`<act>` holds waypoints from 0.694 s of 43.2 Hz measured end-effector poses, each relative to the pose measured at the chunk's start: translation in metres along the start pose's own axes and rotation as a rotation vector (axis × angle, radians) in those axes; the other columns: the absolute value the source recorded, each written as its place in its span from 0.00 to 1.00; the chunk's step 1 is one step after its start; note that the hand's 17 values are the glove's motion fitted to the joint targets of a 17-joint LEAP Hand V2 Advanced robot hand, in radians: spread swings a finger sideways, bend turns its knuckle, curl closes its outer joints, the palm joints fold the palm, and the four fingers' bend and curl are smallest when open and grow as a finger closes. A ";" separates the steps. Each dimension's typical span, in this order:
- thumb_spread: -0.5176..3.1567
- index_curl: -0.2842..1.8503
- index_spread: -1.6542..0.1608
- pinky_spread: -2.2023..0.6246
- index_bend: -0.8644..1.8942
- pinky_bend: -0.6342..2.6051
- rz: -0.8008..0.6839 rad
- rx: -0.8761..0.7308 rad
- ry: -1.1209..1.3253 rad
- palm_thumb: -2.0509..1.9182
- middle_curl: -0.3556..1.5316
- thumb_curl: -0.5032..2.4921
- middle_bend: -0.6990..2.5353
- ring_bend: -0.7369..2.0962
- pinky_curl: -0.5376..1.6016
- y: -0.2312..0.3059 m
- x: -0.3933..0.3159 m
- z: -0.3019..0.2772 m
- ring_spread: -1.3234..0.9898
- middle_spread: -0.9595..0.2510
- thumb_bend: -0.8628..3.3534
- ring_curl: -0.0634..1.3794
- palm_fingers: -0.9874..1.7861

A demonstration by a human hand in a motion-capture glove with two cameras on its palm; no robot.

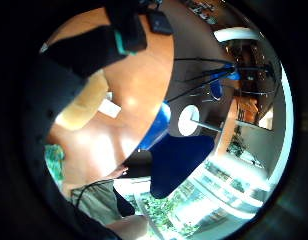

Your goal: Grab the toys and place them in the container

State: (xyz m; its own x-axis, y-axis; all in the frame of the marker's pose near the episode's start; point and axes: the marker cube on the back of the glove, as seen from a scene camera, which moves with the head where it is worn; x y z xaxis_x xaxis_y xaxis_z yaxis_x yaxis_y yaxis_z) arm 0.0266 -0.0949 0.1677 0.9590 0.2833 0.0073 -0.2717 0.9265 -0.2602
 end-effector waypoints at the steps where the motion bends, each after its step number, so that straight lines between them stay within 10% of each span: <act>1: 0.49 0.25 0.76 0.78 0.39 0.52 -0.003 -0.030 0.003 0.51 0.30 0.21 0.23 0.39 0.43 -0.002 -0.002 0.014 0.55 0.72 0.20 0.15 0.30; 11: 0.48 0.24 0.75 0.75 0.36 0.56 -0.052 0.140 0.019 0.56 0.28 0.25 0.26 0.52 0.44 -0.010 -0.009 0.075 0.55 0.76 0.22 0.21 0.41; 30: 0.37 0.28 0.71 0.66 0.44 0.52 -0.175 0.286 -0.008 0.68 0.40 0.34 0.43 0.67 0.44 0.002 -0.007 0.000 0.42 0.56 0.25 0.34 0.77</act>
State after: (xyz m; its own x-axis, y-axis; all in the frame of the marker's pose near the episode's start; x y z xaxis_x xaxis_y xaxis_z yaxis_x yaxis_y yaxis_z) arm 0.0196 -0.0947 0.1670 0.9927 0.1147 0.0363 -0.1157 0.9929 0.0275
